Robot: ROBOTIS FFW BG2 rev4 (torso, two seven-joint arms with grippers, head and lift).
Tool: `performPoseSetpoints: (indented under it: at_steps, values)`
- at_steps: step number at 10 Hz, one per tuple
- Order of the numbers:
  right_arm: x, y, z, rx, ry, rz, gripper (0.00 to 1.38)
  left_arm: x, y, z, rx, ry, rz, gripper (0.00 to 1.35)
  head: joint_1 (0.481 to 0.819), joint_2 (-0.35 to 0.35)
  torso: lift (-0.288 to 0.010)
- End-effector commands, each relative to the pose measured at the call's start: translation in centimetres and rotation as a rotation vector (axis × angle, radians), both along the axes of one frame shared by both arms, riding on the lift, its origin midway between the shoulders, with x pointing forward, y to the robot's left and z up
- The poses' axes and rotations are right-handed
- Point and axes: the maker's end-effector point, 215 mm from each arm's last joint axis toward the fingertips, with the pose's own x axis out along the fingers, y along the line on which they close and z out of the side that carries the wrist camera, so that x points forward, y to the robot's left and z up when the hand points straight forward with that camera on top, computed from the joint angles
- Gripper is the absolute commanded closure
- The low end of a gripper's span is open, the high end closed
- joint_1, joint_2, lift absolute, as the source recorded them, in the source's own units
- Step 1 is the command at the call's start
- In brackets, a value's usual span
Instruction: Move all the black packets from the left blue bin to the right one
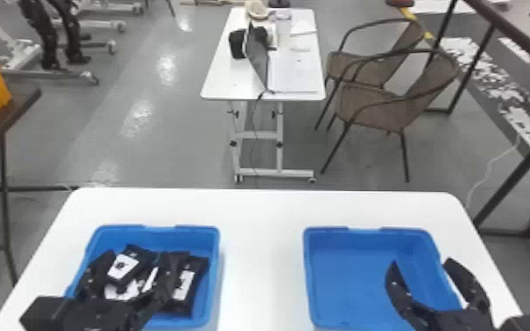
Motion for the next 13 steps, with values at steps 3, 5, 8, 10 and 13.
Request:
performPoseSetpoints:
  at_steps: [3, 5, 8, 10, 13]
  values:
    - [0.0, 0.0, 0.0, 0.003, 0.0, 0.0, 0.1, 0.2, -0.3, -0.2, -0.019, 0.004, -0.005, 0.15, 0.695, 0.008, 0.0]
    - [0.0, 0.0, -0.1, 0.006, 0.001, -0.001, 0.1, 0.2, -0.3, -0.4, -0.023, 0.004, -0.005, 0.15, 0.695, 0.005, 0.0]
    - [0.1, 0.0, -0.1, 0.012, 0.0, -0.002, 0.1, 0.1, -0.3, -1.0, -0.058, 0.015, -0.002, 0.15, 0.695, 0.004, 0.0]
    - [0.0, 0.1, -0.2, 0.018, 0.002, -0.003, 0.1, -0.2, 0.7, -3.1, -0.135, 0.062, 0.055, 0.15, 0.695, 0.006, 0.0]
    - [0.1, 0.3, -0.4, 0.026, 0.005, -0.001, 0.1, 0.3, 2.1, -6.9, -0.185, 0.19, 0.089, 0.15, 0.695, 0.034, 0.0]
